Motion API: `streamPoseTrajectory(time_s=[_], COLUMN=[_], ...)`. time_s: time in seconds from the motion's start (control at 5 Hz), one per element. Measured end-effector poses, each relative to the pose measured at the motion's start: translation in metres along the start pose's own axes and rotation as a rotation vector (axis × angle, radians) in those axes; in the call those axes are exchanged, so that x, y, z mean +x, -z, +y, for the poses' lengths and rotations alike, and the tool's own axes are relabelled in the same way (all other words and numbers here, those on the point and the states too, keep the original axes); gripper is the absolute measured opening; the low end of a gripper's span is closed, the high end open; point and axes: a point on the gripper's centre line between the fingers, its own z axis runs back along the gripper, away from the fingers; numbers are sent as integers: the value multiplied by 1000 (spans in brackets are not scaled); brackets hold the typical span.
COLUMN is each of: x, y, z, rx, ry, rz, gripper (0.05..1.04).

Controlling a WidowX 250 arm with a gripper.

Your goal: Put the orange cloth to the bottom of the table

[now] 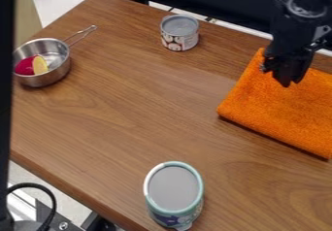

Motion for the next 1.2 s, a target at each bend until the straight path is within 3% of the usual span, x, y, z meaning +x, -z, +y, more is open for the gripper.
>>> streamPoseTrajectory(time_s=[0.2, 0.8, 1.2], x=[0, 8, 25], y=[7, 26, 39], z=[-3, 9, 29], rx=[-2, 8, 47], ry=[-41, -39, -35], rz=[-35, -17, 2], gripper=[59, 53, 53])
